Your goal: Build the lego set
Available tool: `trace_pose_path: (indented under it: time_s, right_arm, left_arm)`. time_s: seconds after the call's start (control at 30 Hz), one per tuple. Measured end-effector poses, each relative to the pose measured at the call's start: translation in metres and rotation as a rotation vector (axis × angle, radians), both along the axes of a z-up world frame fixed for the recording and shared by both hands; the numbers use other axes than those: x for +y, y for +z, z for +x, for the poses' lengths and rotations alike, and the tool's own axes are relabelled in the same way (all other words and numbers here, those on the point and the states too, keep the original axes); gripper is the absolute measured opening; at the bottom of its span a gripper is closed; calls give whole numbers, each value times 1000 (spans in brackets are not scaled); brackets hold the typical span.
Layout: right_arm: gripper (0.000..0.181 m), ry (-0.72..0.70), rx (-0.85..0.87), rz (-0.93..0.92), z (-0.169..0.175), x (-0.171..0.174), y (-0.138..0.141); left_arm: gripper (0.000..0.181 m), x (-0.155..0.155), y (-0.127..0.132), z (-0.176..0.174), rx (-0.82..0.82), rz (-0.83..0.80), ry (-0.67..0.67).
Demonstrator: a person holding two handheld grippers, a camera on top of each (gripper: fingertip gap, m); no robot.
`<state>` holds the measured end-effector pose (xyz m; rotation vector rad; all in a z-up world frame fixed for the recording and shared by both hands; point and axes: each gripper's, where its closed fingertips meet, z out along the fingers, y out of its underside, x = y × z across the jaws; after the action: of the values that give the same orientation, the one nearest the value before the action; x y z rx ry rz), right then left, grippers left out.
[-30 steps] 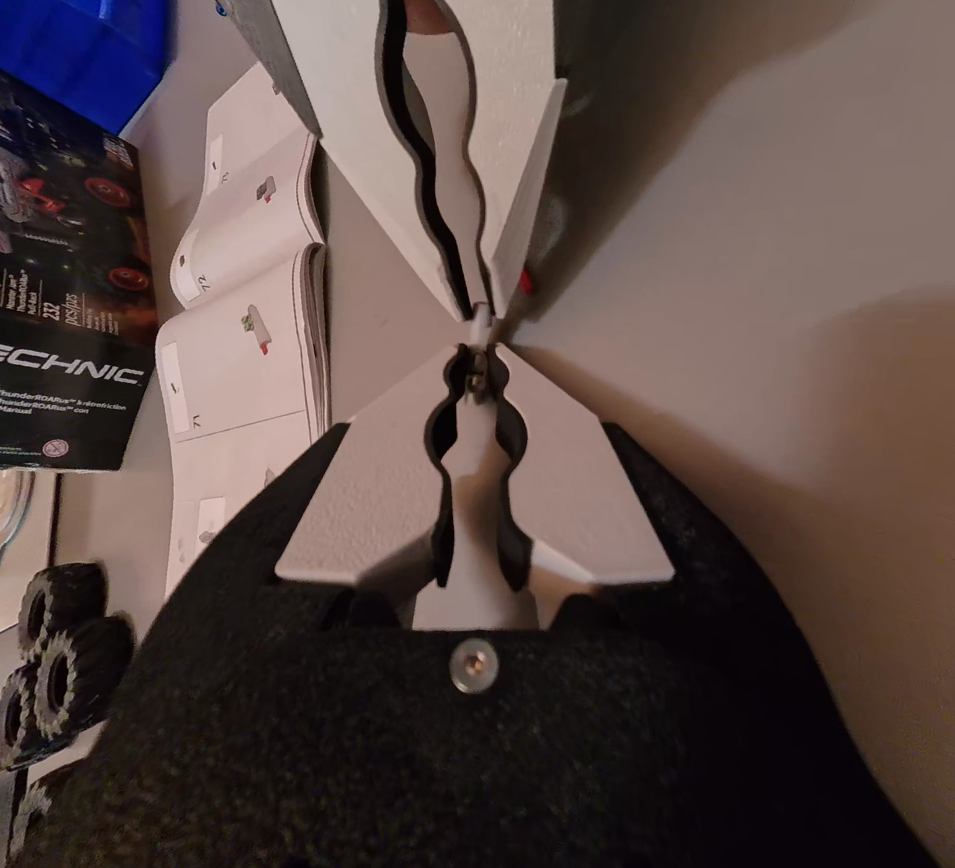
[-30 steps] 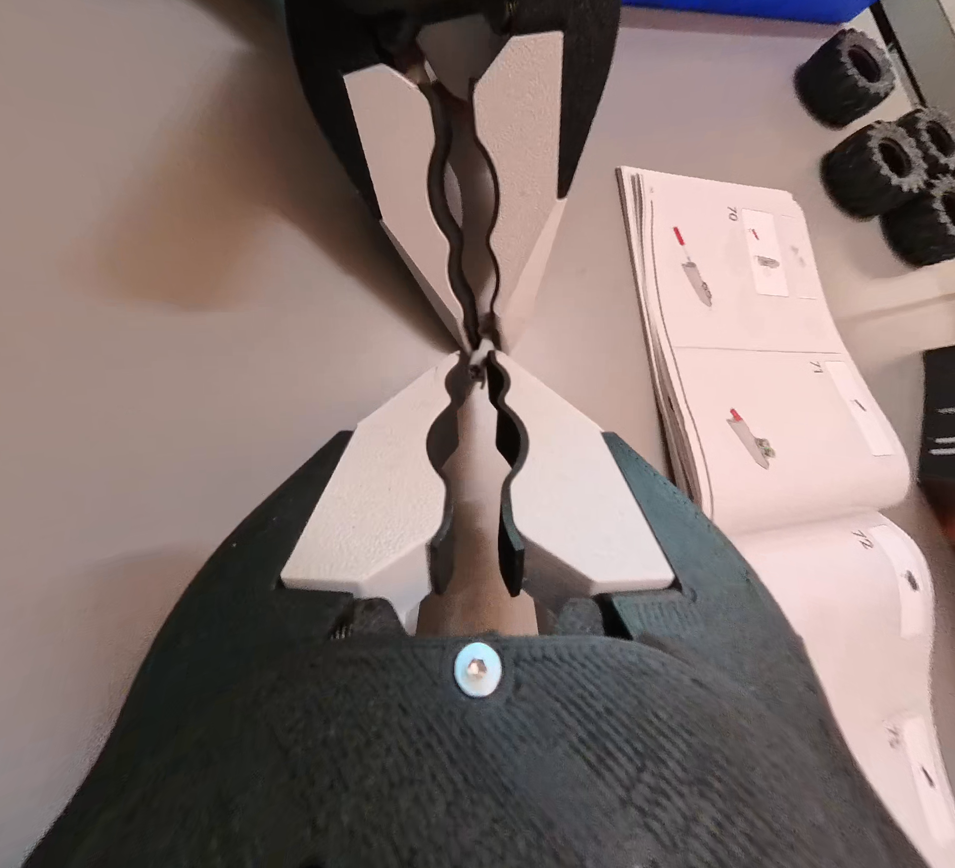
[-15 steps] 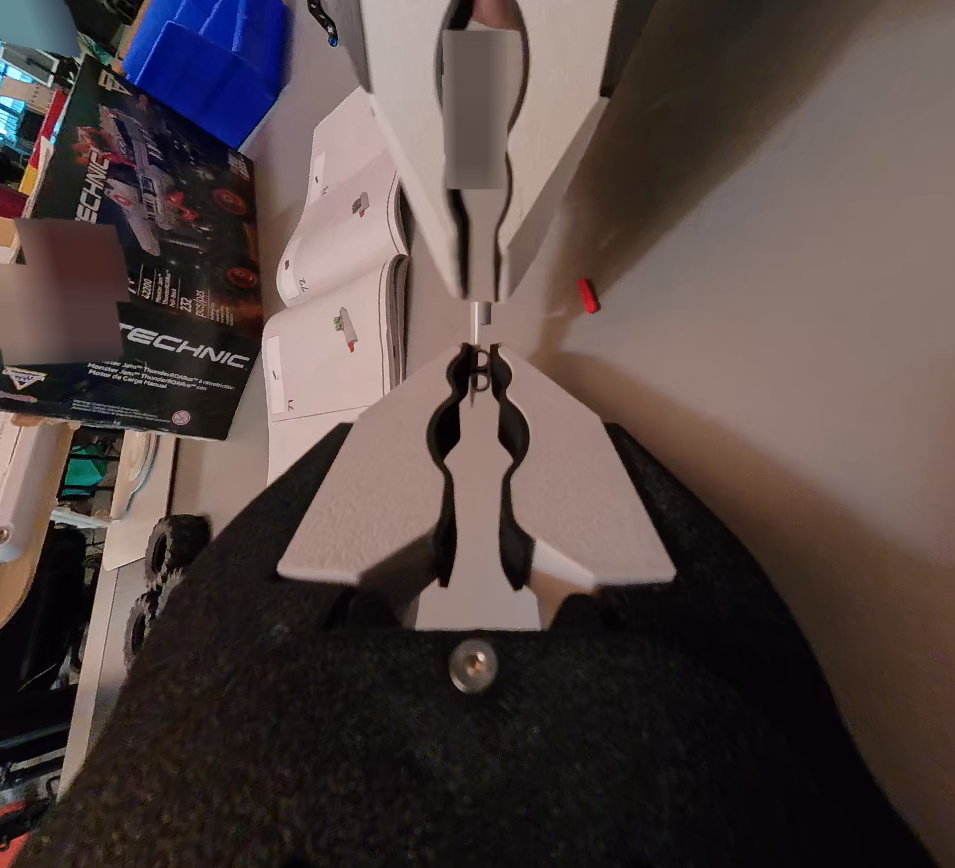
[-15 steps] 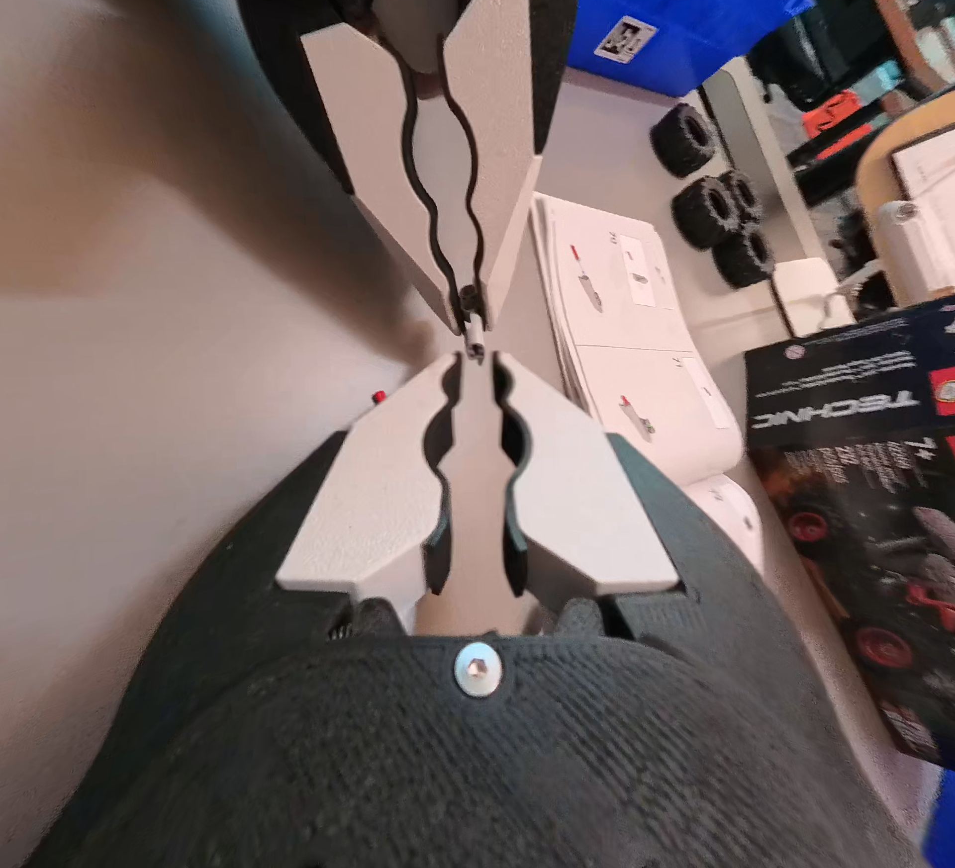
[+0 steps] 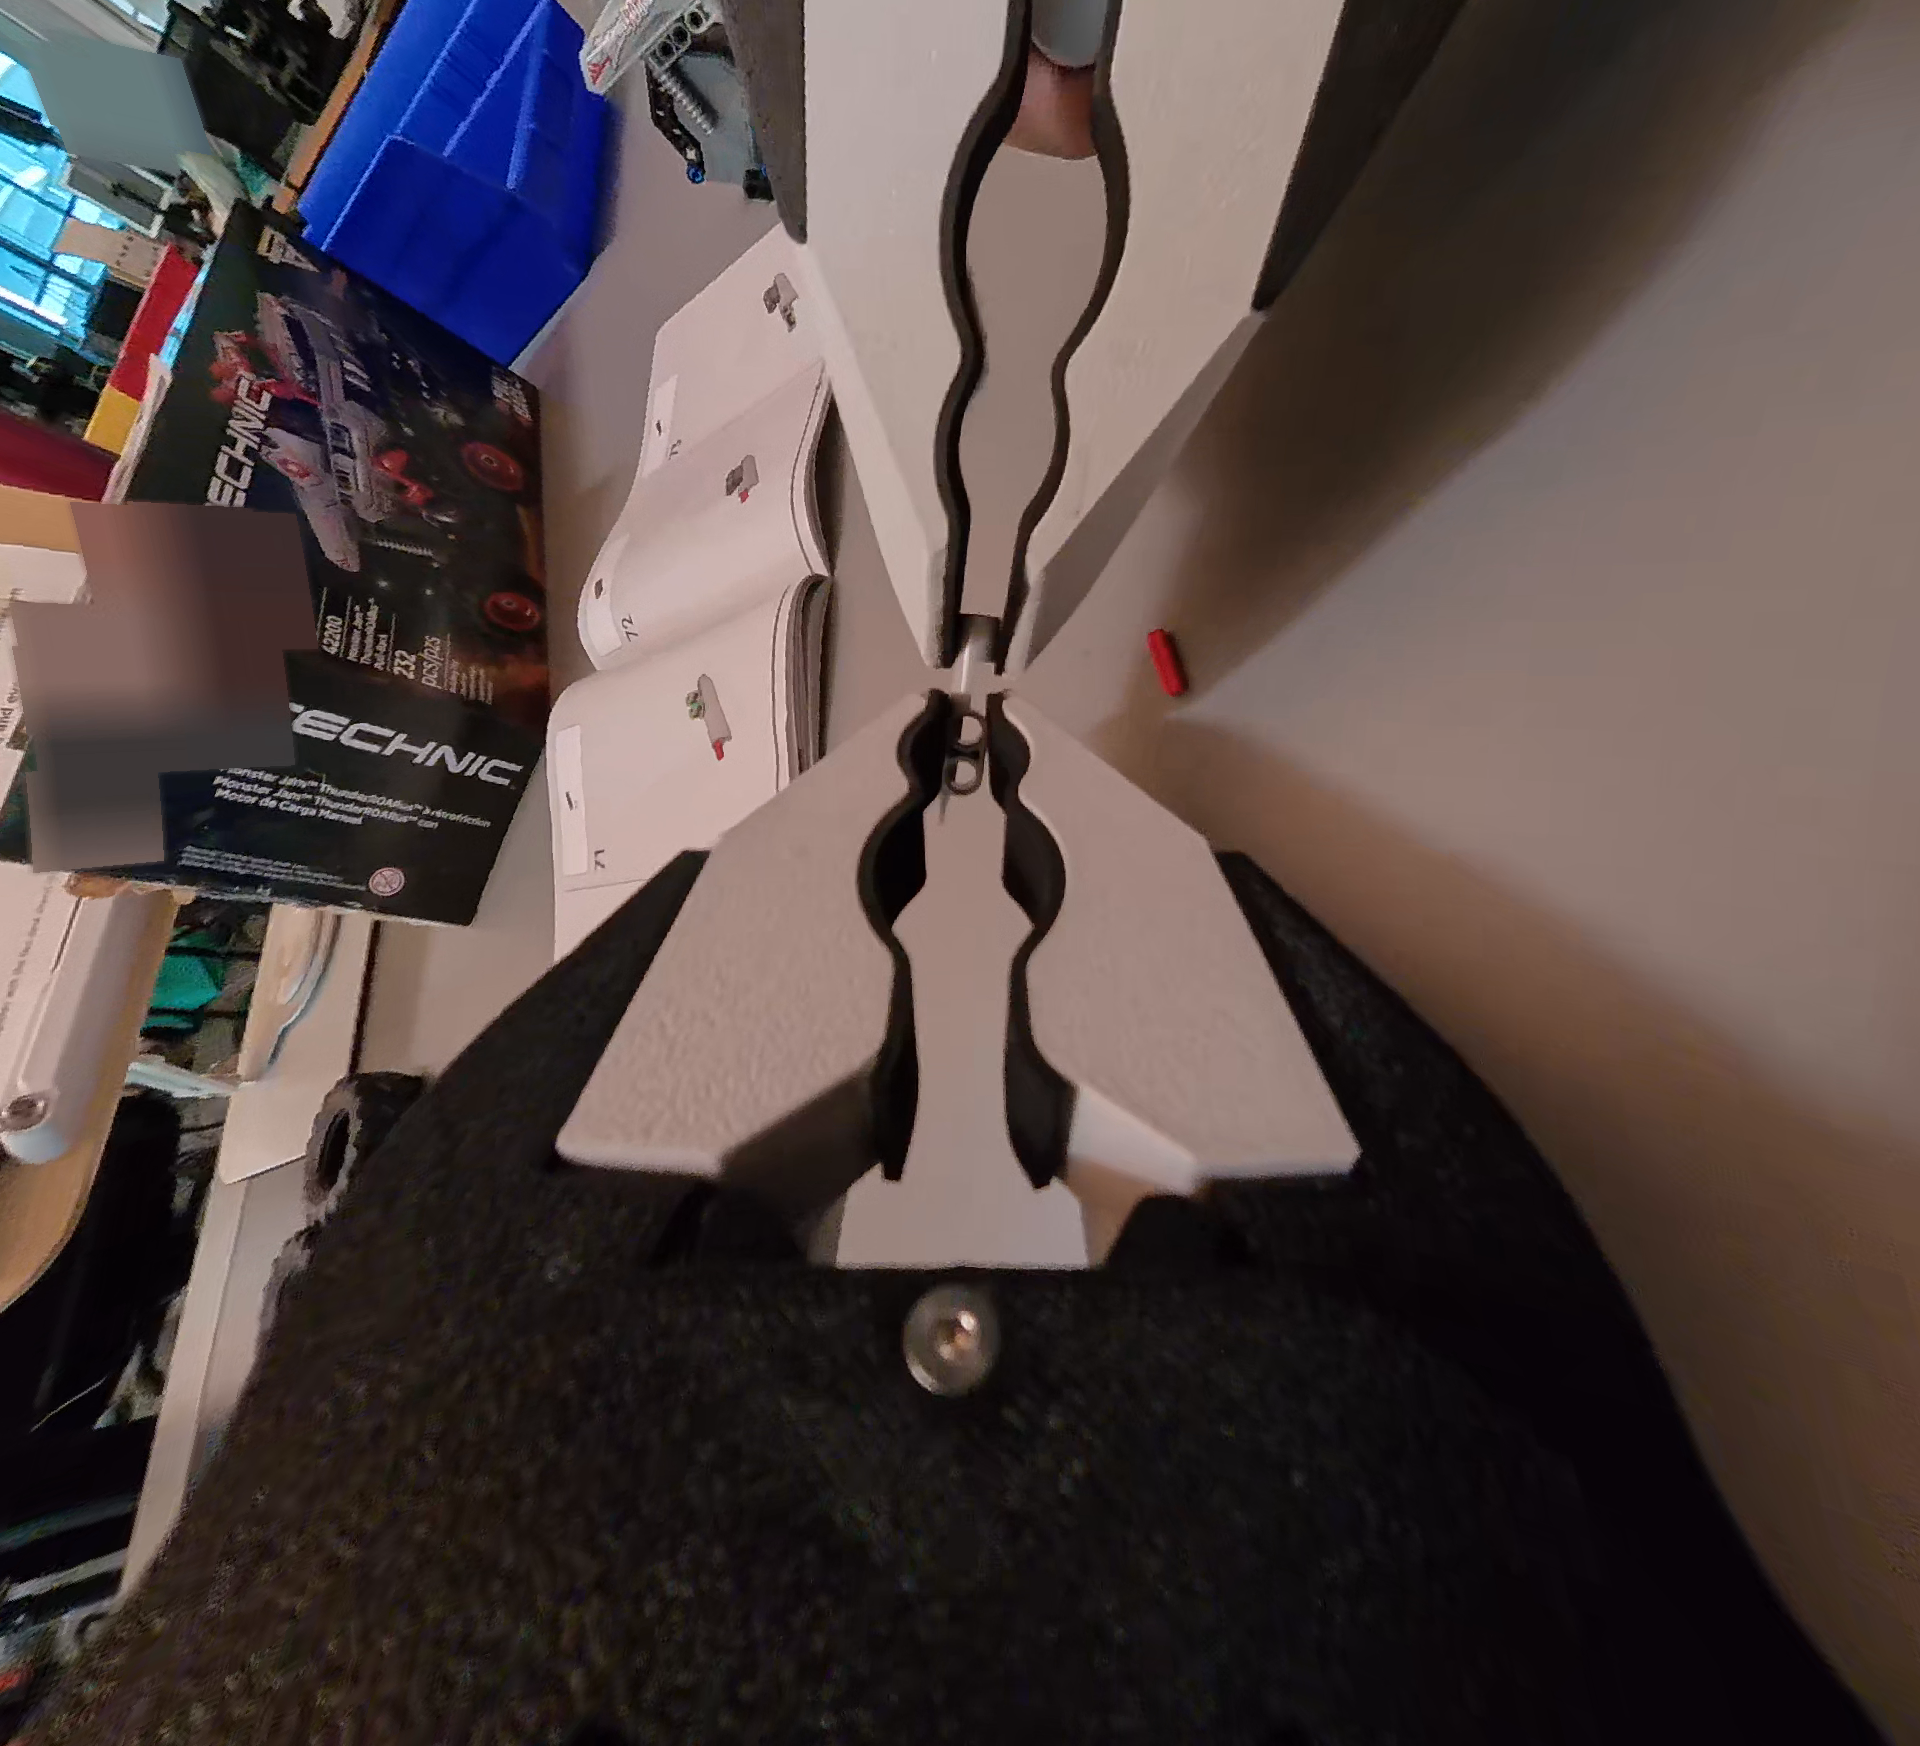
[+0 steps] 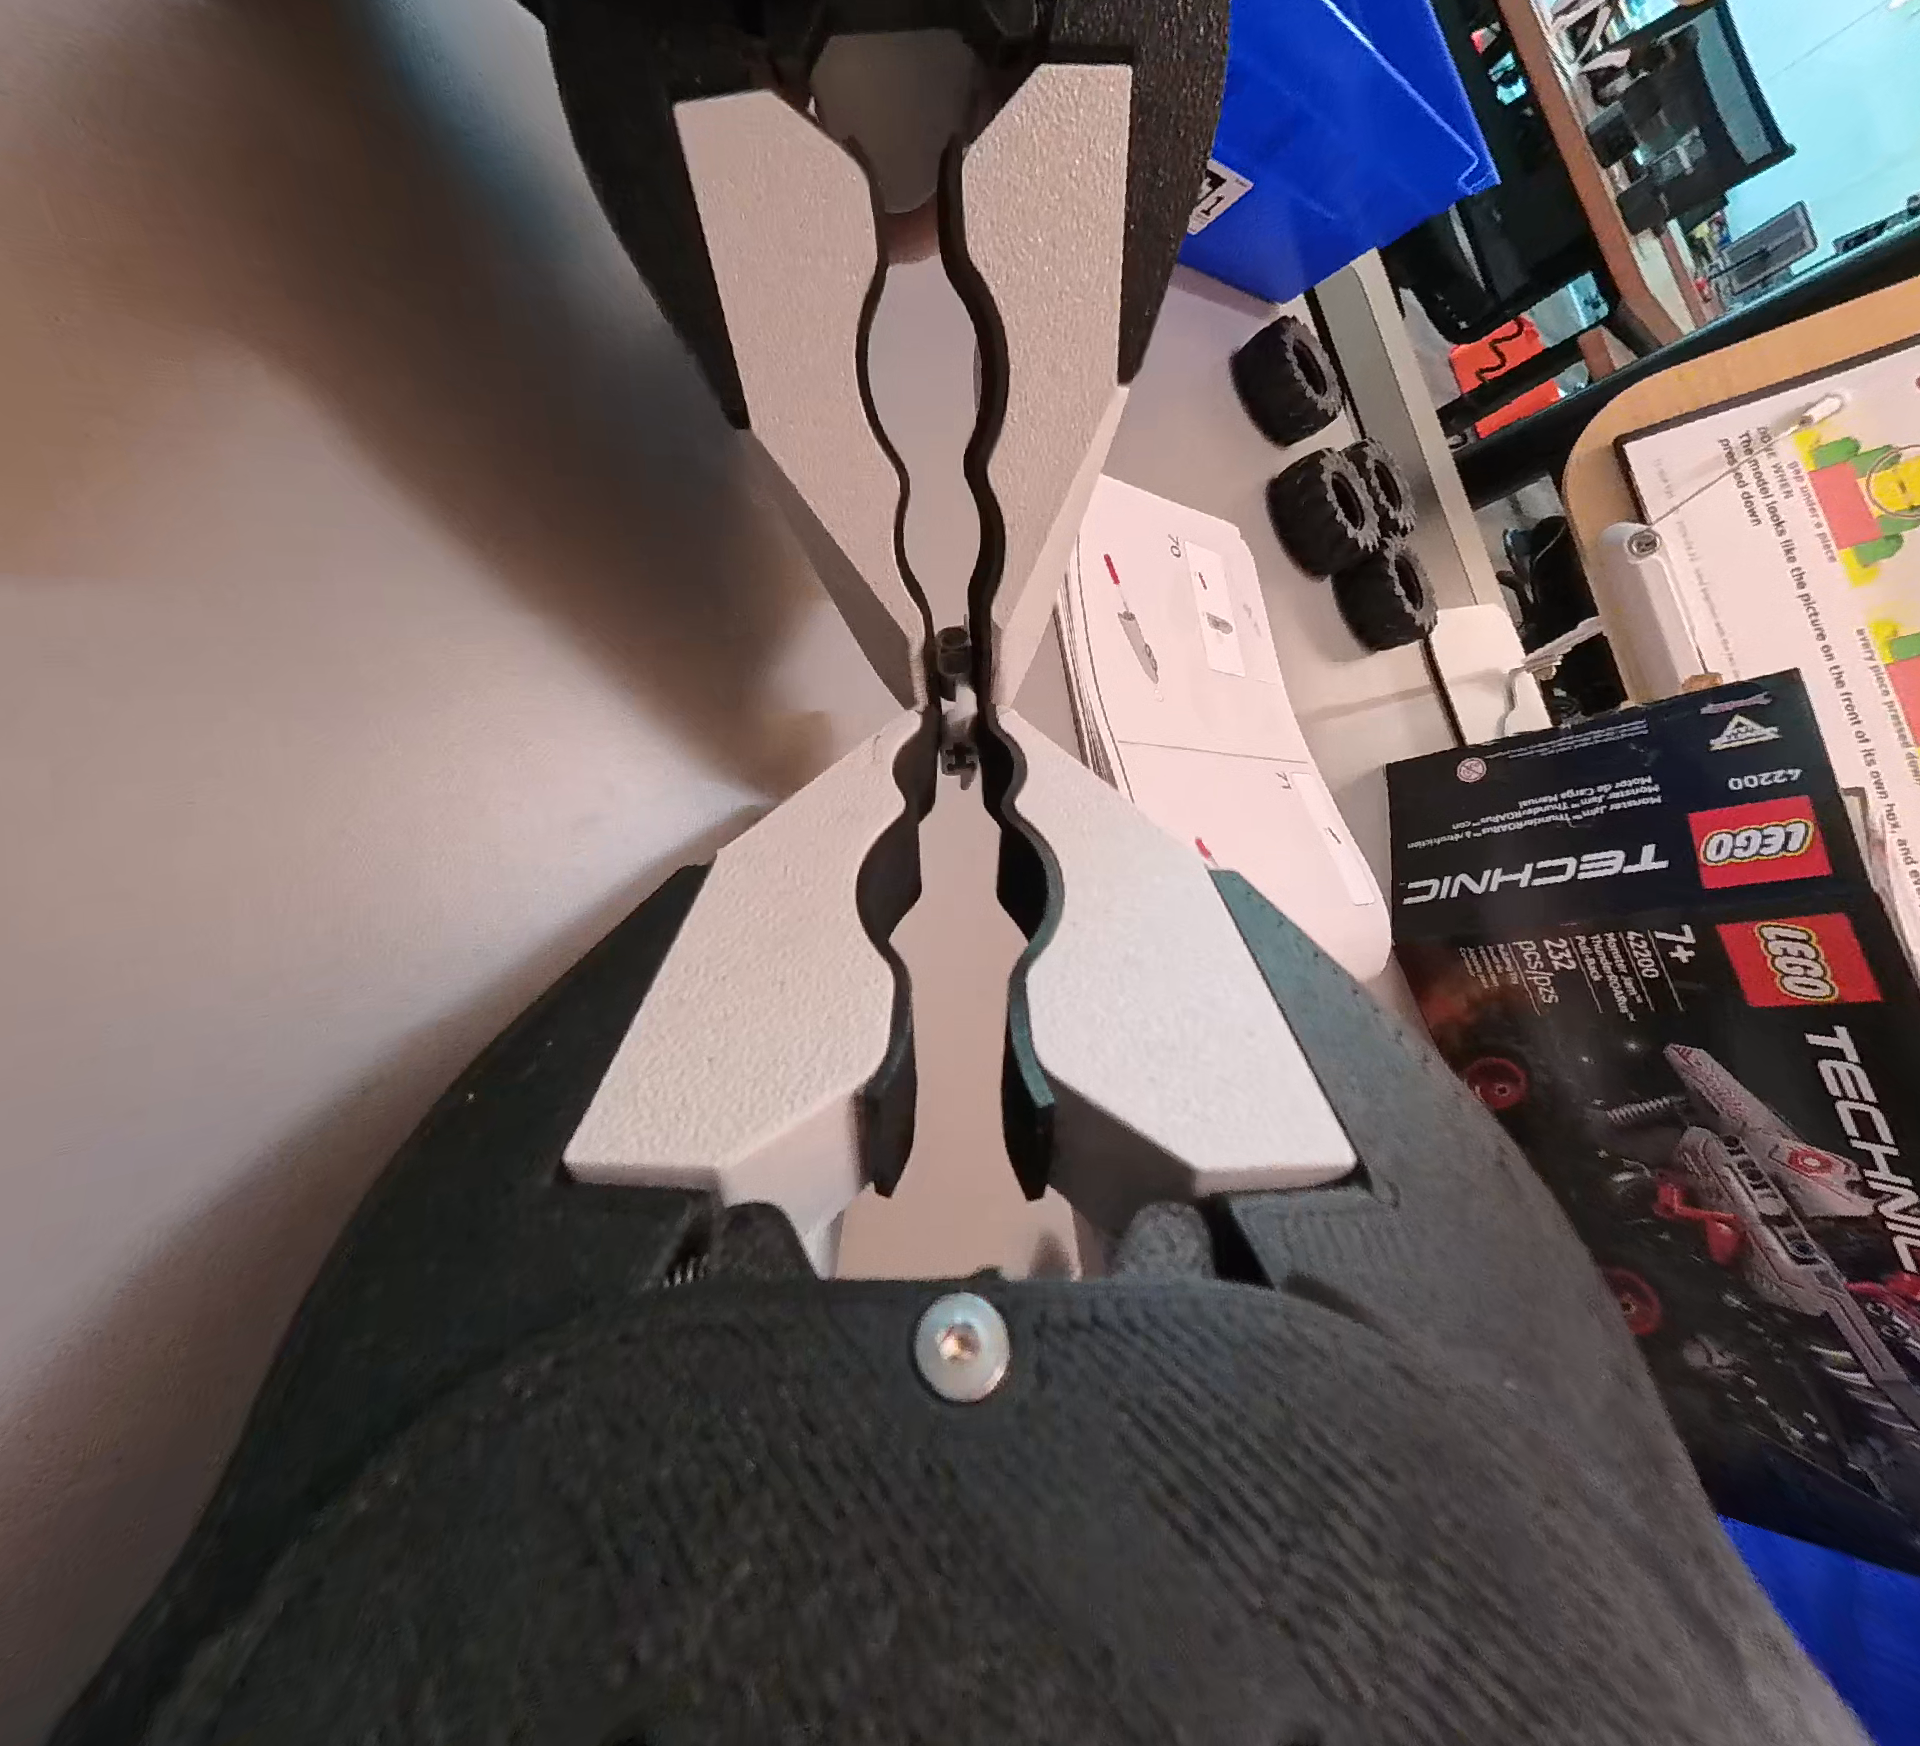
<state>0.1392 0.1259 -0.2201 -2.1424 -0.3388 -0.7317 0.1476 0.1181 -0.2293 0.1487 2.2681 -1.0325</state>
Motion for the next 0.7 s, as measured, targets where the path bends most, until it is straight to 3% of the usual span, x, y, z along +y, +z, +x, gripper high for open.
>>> trace_pose_path:
  time_s: [0.17, 0.23, 0.37, 0.7]
  right_arm:
    - [13, -51, 30, -69, 4, -18, 6]
    - [24, -35, 125, -125, -5, -31, -1]
    - [28, -11, 175, -156, -15, -46, -10]
    - [11, 72, 333, -162, -16, -21, -31]
  left_arm:
    - [4, 4, 3, 11, -97, 28, 61]
    - [4, 11, 5, 17, -133, 28, 93]
    - [4, 23, 14, 30, -221, 5, 159]
    - [4, 23, 0, 32, -305, 111, 145]
